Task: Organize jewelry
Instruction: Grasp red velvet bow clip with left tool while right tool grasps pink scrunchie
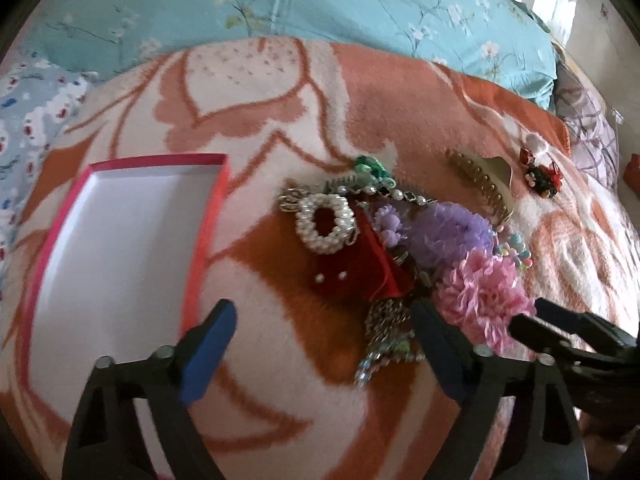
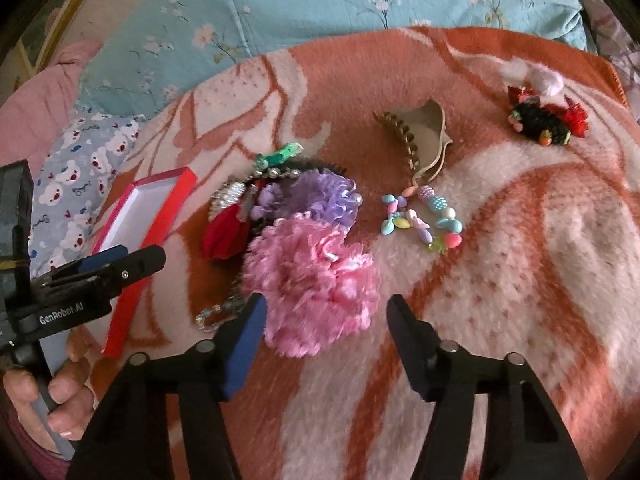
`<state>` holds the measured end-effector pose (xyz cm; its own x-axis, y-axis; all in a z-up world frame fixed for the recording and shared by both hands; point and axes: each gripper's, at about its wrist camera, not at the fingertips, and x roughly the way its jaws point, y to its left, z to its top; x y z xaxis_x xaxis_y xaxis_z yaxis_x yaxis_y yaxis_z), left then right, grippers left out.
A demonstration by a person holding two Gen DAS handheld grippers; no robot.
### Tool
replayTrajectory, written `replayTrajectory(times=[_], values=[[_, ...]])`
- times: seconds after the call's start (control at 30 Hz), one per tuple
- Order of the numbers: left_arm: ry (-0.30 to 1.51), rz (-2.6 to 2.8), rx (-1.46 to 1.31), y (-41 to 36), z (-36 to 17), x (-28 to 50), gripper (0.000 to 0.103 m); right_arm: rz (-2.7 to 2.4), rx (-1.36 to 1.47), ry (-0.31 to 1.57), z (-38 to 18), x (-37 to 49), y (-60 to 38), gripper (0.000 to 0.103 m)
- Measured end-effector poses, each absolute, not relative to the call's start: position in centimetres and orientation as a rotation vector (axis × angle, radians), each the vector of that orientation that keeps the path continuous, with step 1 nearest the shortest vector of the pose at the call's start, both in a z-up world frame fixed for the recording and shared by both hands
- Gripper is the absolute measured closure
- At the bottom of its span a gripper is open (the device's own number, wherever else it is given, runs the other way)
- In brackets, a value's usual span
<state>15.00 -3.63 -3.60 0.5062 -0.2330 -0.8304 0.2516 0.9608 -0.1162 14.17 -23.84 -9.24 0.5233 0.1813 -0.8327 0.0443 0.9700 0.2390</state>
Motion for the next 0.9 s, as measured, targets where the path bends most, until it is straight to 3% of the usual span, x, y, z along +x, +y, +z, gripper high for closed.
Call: replayTrajectory(times=[0.03, 0.2, 0.27, 0.37, 0.43, 0.63, 0.9], values=[[1.006, -0.3, 0.018, -3.8, -4.0, 15.6, 0.025, 0.086, 0.255, 1.034, -9.8, 14.6, -24.0, 0.055], [1.033, -0.334, 0.01, -4.8, -5.9, 18.4, 0.027, 0.106, 0.295, 1.053, -11.0, 15.4, -24.3, 0.067], [1.042, -0.345, 0.004, -5.4, -6.6, 19.3, 0.032, 0.118, 0.304, 1.052, -11.1, 15.4, -24.4, 0.079], [1.068, -0.354, 0.001, -5.9, -7.7, 20.4, 0.054, 0.126, 0.308, 1.05, -11.1, 15.4, -24.6, 0.085], [1.088, -0.371, -0.017, -6.1, -8.3, 21.0, 0.084, 0.134, 0.314, 1.047, -11.0, 15.3, -24.7, 0.087], [1.041, -0.392, -0.032, -5.7, -7.5, 20.4, 0.093, 0.146, 0.313, 1.017, -9.6, 14.3, -24.8, 0.092], [0.962, -0.44, -0.06, -3.9, -4.0, 16.4, 0.095, 0.142, 0.303, 0.986, -8.0, 12.4, -24.9, 0.093]])
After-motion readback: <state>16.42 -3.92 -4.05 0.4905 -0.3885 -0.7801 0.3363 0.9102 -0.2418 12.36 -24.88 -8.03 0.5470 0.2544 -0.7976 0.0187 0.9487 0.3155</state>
